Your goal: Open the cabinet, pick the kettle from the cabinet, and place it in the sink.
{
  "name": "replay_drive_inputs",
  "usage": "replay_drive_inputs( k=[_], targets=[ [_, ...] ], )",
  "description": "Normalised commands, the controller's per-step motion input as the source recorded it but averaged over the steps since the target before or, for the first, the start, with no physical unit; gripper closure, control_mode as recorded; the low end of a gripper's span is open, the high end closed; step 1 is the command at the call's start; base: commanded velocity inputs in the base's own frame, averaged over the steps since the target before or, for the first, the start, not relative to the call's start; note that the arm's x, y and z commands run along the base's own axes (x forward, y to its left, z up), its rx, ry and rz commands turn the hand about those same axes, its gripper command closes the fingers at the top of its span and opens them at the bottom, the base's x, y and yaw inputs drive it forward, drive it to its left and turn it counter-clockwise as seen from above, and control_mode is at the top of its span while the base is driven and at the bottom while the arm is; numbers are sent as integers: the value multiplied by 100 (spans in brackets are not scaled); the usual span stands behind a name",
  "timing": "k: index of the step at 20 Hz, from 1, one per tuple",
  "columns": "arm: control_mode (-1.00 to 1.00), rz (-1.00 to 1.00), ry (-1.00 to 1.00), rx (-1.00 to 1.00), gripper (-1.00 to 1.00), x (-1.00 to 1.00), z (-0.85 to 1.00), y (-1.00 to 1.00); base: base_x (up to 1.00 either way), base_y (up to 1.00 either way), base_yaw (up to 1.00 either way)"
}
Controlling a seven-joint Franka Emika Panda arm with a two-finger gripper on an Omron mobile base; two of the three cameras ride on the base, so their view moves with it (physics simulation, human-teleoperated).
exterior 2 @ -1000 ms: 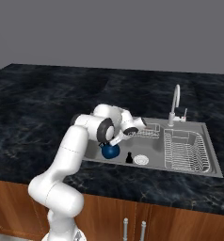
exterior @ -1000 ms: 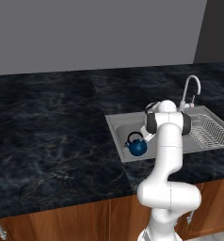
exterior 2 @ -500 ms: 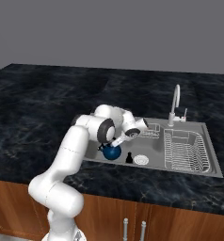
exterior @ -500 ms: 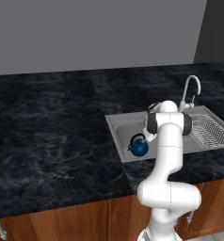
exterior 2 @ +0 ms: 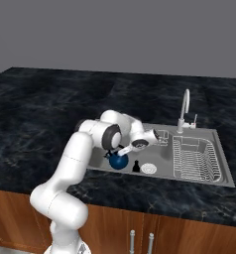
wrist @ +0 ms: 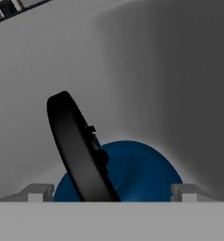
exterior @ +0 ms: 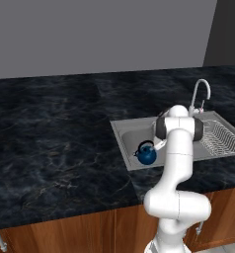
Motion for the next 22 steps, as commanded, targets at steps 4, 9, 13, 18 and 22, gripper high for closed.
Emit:
replay_drive_inputs(
  k=[4,9,13,18,22],
  targets=[
    [-100,-22,0,0,-100,-12,-4,1,0,0,0],
    [-100,-24,0,-3,-100,-12,0,0,0,0,0],
    [-100,-24,0,-5,-100,-11,0,-3,0,0,0],
    [-100,-23,5,-7,-100,-4,1,-5,0,0,0],
    [-100,-22,8,-7,-100,-4,10,-7,0,0,0]
  ],
)
